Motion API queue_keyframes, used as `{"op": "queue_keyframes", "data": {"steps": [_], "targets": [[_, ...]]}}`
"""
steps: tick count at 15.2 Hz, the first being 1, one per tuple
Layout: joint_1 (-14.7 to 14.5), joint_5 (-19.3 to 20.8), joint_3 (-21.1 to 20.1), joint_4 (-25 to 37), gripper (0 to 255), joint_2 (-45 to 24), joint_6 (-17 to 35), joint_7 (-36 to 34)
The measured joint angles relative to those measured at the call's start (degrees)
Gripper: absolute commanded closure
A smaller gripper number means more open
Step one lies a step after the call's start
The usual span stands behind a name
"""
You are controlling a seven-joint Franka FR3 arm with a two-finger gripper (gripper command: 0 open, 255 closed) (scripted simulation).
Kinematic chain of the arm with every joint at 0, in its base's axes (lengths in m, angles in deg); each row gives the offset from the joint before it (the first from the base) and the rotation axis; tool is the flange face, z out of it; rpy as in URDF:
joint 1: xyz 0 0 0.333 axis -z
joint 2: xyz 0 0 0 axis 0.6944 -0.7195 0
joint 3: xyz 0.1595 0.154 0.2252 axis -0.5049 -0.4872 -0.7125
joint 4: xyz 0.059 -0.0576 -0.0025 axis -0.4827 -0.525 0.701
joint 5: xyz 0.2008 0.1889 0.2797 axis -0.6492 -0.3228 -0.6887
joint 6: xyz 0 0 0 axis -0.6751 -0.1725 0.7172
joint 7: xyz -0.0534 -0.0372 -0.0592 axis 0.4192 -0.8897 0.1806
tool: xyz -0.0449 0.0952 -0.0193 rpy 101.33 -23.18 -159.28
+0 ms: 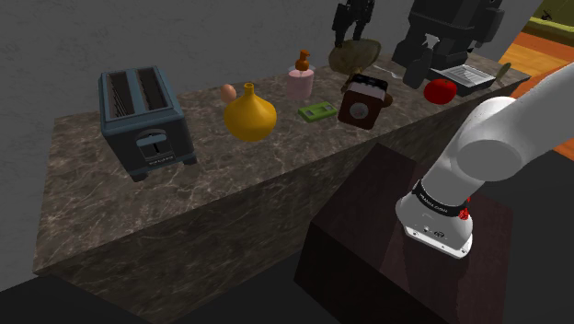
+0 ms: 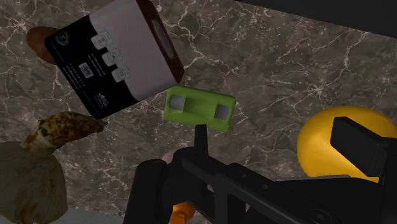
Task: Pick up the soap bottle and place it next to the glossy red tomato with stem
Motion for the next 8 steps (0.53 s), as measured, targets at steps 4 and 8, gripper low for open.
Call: {"op": "queue_keyframes", "data": {"steps": [4, 8], "targets": [[0.39, -0.64, 2.14, 4.45, 0, -8.27, 3.67, 2.29], [0.65, -2.39, 3.74, 11.97, 0, -17.92, 5.56, 4.40]]}}
